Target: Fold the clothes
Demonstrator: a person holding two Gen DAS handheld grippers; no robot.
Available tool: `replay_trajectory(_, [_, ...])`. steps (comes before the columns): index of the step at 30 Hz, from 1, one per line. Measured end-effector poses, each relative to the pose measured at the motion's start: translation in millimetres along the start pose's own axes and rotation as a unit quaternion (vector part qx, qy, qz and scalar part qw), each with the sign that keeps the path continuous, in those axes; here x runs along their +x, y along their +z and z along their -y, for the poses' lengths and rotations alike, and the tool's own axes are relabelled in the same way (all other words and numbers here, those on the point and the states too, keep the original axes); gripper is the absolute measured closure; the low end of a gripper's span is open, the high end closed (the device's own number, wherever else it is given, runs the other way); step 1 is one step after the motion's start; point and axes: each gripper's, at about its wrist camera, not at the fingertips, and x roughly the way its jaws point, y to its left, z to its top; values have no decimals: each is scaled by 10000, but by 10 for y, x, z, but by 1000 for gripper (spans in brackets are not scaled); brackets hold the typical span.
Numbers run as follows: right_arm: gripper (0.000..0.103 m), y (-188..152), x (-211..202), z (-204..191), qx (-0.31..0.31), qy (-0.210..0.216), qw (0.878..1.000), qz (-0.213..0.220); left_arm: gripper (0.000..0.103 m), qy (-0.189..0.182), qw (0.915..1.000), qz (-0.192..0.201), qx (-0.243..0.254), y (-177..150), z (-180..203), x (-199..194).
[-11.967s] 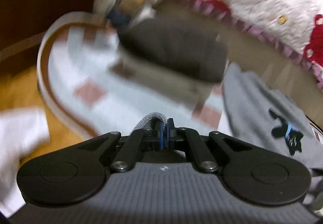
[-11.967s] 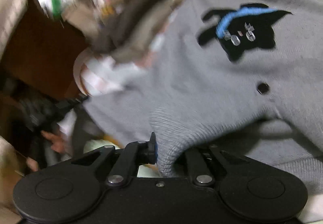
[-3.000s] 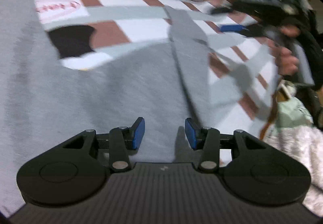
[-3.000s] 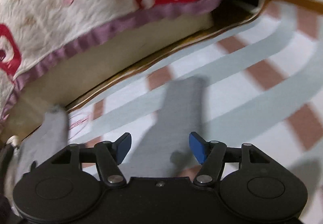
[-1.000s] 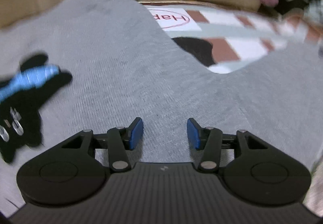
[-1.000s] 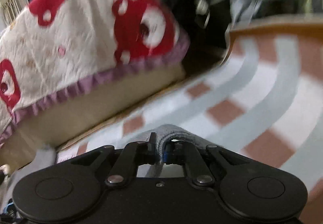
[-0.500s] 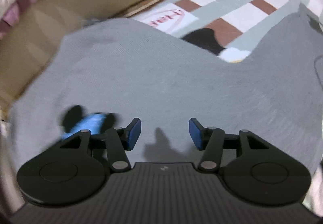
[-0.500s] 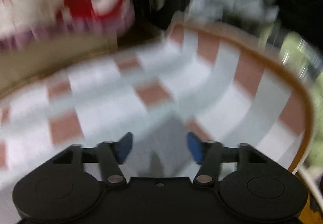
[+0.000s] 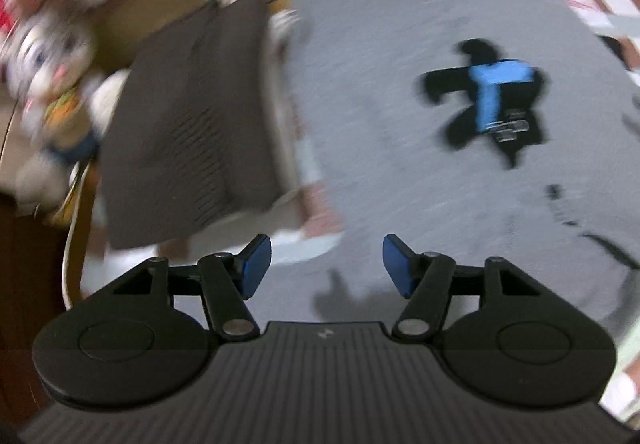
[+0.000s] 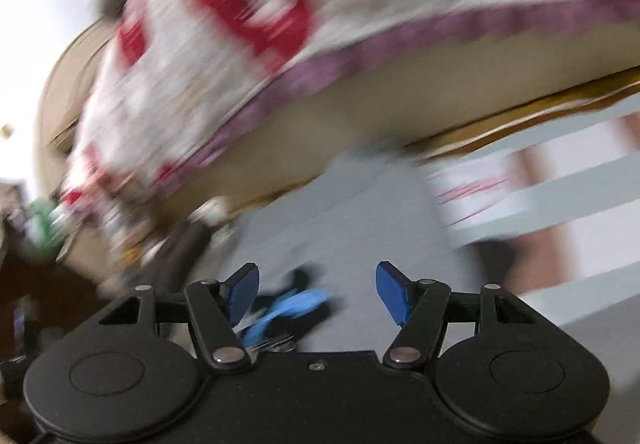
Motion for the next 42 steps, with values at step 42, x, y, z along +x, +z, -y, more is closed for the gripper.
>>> replay_trajectory(42, [40, -2148, 360, -669, -1461, -1636, 9368, -2727, 43, -2866, 9378, 1173, 1568, -1707, 1521, 460])
